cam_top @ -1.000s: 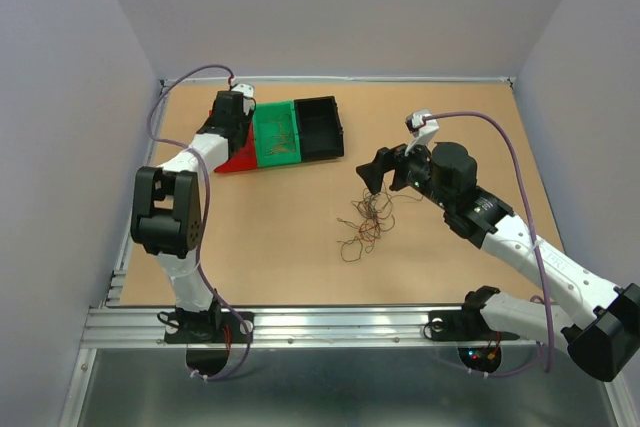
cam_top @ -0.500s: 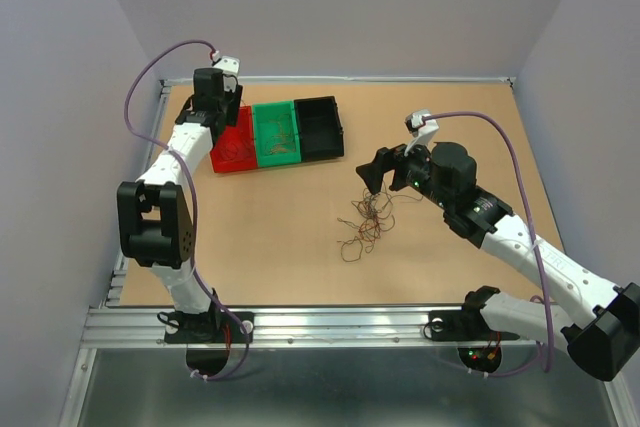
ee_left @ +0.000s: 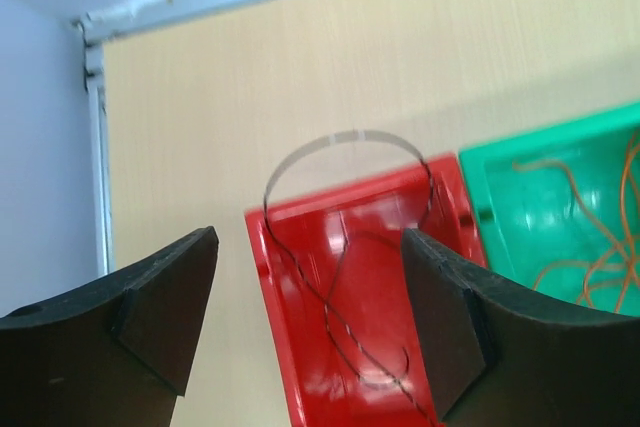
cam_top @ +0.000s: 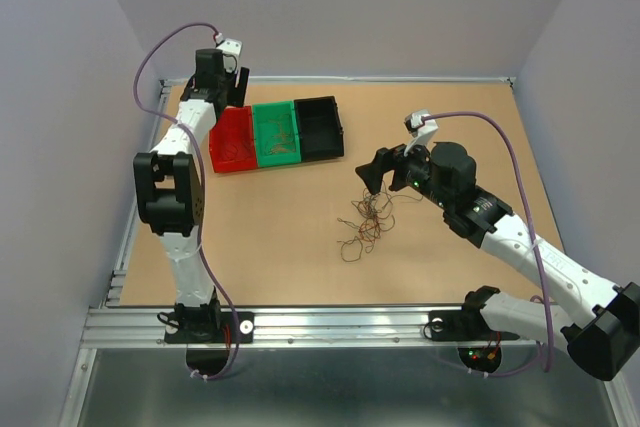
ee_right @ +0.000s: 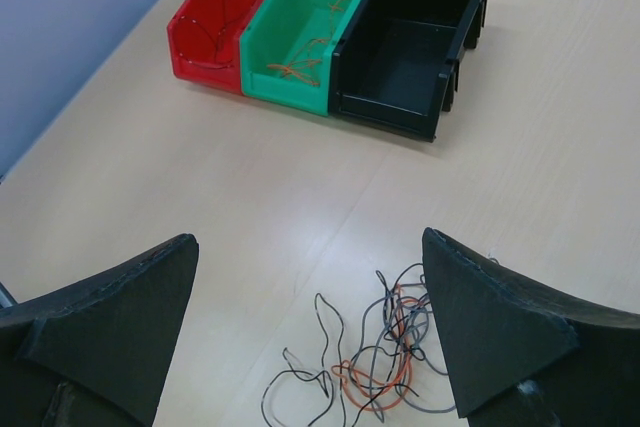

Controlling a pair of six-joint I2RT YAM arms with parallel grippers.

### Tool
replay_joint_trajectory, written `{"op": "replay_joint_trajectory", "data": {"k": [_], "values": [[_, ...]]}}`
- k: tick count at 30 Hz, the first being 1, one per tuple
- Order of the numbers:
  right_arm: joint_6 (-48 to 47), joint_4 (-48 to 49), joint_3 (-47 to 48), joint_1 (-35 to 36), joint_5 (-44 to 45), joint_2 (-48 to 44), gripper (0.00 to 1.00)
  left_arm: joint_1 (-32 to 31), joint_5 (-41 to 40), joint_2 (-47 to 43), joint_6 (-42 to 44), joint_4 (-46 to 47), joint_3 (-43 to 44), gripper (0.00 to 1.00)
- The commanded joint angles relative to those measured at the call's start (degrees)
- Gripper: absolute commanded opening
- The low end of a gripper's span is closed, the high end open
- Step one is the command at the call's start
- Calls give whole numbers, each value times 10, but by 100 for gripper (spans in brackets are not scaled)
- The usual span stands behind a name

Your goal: Untangle the cables

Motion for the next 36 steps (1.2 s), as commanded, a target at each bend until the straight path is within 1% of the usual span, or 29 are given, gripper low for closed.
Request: {"op": "replay_joint_trajectory", "data": {"k": [1,2,3,5,7,8,10,11,12,13,14,16,17,18,19,20,21,22,23,28,31,32,34,36], "values": [[-6,31,-6,4,-7,1,98,3,-6,43,11,-15,100,86],[-7,31,-6,4,-7,2,98,6,-6,56,3,-27,140,85],[-7,31,-6,4,-7,1,98,7,-3,68,0,-48,156,85],[-7,31,-6,4,-7,1,98,8,4,96,-3,-60,180,81],[-6,31,-6,4,-7,-1,98,8,13,107,-9,-63,179,77],[-7,31,-6,4,-7,-1,98,8,18,110,-7,-60,168,75],[-7,31,-6,4,-7,1,98,8,29,110,-5,-51,155,73],[-6,31,-5,4,-7,3,98,9,59,100,-6,-31,118,72],[-6,31,-5,4,-8,4,98,9,69,95,-8,-22,88,70],[-5,31,-5,4,-9,3,98,10,82,90,-9,-16,73,67],[-6,31,-5,4,-9,5,98,10,100,85,-10,-10,64,60],[-5,31,-5,4,-11,5,98,10,106,77,-14,-3,41,57],[-5,31,-5,4,-12,5,98,10,112,69,-15,5,35,51],[-5,31,-5,4,-12,6,98,10,112,65,-17,11,23,48],[-5,31,-5,4,-11,5,98,10,109,62,-19,17,19,41],[-5,31,-5,4,-12,5,98,10,107,60,-21,28,14,33],[-5,31,-5,4,-10,5,98,10,101,54,-21,34,5,17],[-5,31,-5,5,-12,5,98,10,99,52,-21,39,-1,10],[-4,31,-5,4,-12,5,98,10,97,46,-22,47,-5,0],[-4,31,-5,4,-14,3,98,10,84,30,-19,61,-34,0],[-4,31,-5,4,-14,3,98,11,61,21,-26,61,-45,0],[-3,31,-5,4,-15,3,98,11,58,13,-28,86,-57,0],[-4,31,-5,4,-14,4,98,12,52,-27,-29,113,-101,0],[-4,31,-5,4,-15,4,98,12,53,-70,-28,144,-125,0]]}}
